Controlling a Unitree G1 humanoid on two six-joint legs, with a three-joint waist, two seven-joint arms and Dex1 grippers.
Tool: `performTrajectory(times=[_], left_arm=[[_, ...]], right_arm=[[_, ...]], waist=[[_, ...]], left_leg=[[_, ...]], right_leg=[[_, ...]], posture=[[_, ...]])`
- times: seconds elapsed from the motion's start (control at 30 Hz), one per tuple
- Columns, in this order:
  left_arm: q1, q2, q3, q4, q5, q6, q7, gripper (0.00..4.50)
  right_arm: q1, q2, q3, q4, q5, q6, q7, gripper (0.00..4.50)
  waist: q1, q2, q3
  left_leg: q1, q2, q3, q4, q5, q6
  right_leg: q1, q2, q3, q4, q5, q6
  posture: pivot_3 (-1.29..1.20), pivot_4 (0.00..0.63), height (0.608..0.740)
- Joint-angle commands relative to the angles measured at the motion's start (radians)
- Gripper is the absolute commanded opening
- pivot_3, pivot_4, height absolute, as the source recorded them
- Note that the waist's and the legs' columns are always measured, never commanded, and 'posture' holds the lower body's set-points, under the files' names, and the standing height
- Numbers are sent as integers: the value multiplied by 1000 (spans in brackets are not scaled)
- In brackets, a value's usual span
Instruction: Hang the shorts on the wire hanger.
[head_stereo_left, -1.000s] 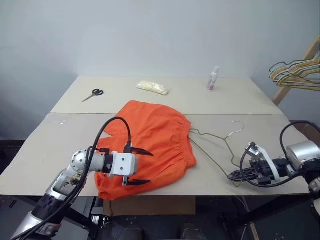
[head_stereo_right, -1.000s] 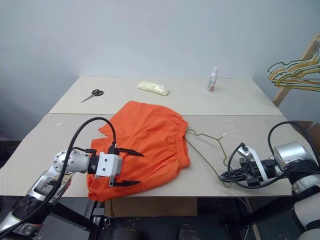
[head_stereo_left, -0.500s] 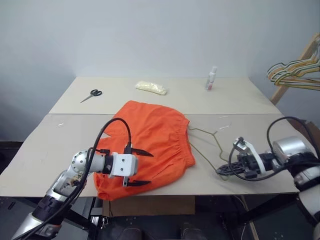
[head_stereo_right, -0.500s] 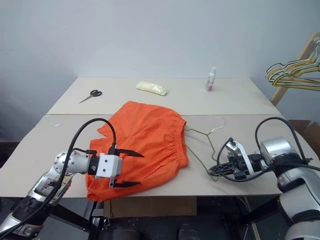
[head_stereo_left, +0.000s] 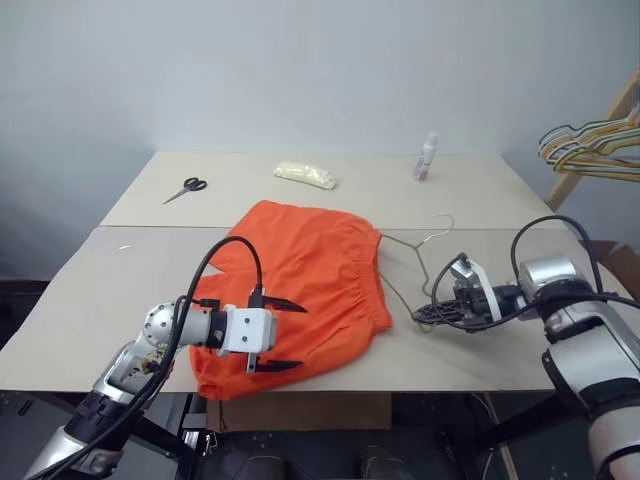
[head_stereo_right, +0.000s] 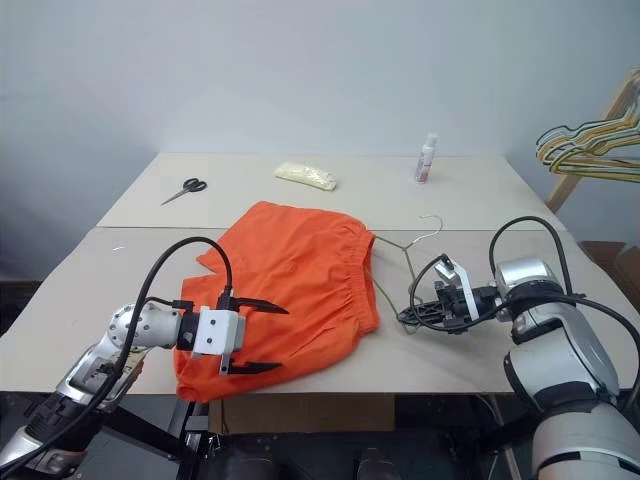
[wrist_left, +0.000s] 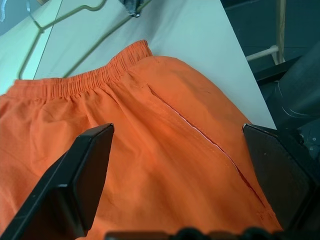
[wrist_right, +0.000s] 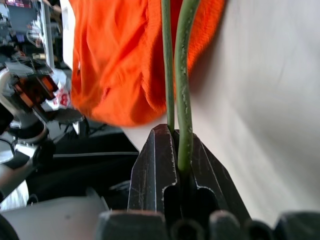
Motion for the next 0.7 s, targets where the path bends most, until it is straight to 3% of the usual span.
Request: performTrajectory(times=[0.03,0.17,0.37,0.5,0.6,0.7], left_arm=[[-9,-1,1,-25,4,-5,11,4457],[-11,-4,6,-17,7,-15,18,4457],[-80,-55,53,19,-45,-15,56,4457],[-246,-128,126,110,-118,-1,102,4457],[-369,-140,164,200,-148,-18,88,4457],[-509,-143,198,331,-171,-37,64,4457]], right_arm=[[-42,19,-93,46,-45,-60,-16,0],[-38,22,-205,34,-73,-194,-126,0],[76,-12,-249,-196,-144,-461,-108,0],[183,-17,-283,-388,-170,-600,-171,0],[209,-2,-336,-455,-151,-608,-217,0],[268,1,-328,-555,-205,-751,-264,0]], waist=[[0,0,0],[0,0,0],[1,1,0],[3,0,0],[-5,0,0],[-17,0,0]], left_leg=[[0,0,0,0,0,0],[-1,0,0,0,0,0],[-1,0,0,0,0,0],[-1,0,-1,0,0,0],[-1,-1,-1,0,0,0],[-1,-1,-1,0,0,0]], right_leg=[[0,0,0,0,0,0],[0,-1,0,0,0,0],[0,0,0,0,0,0],[0,0,-1,0,0,0],[0,-1,0,-1,1,0],[0,0,0,-1,1,0]], posture=[[115,0,740],[111,0,740],[90,0,740],[78,0,740],[73,0,740],[65,0,740]])
